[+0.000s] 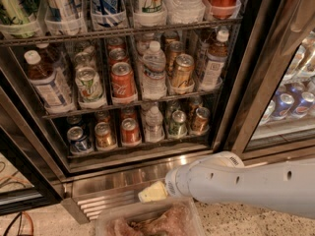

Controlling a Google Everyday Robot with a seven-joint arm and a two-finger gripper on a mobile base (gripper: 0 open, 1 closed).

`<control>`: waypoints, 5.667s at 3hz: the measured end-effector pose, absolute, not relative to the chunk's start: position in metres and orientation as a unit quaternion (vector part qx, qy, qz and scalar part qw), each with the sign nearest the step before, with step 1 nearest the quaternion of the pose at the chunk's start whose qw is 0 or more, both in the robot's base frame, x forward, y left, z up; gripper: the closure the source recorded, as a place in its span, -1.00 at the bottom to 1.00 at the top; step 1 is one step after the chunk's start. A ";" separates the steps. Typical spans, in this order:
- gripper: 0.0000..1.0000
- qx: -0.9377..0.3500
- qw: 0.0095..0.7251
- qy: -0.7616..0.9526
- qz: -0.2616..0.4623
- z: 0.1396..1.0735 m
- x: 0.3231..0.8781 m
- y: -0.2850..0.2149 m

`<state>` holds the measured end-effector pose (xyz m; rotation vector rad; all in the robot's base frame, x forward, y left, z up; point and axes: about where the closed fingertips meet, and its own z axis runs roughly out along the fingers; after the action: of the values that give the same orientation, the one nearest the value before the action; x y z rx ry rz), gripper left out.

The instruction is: Pick coke can from bottom shelf of fridge

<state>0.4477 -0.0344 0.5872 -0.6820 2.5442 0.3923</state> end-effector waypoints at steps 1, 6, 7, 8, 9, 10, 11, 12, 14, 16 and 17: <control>-1.00 -0.227 0.236 0.934 0.146 0.588 0.452 -0.034; -1.00 -0.304 0.285 0.895 0.157 0.582 0.496 0.026; -1.00 -0.294 0.306 0.891 0.162 0.584 0.507 0.029; -0.74 -0.274 0.340 0.885 0.163 0.587 0.527 0.036; -0.64 -0.256 0.364 0.882 0.158 0.584 0.535 0.046; -0.60 -0.243 0.379 0.879 0.158 0.582 0.540 0.057; -0.58 -0.237 0.397 0.874 0.153 0.585 0.547 0.062; -0.54 -0.233 0.412 0.868 0.148 0.590 0.554 0.065; -0.52 -0.229 0.432 0.861 0.141 0.594 0.572 0.068; -0.54 -0.234 0.439 0.856 0.142 0.588 0.602 0.077; -0.54 -0.235 0.445 0.853 0.141 0.591 0.612 0.079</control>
Offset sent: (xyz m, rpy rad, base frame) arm 0.0046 -0.0002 0.0007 0.0150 0.0130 -0.0453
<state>0.6117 0.0785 0.5909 -0.5831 2.1127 0.3498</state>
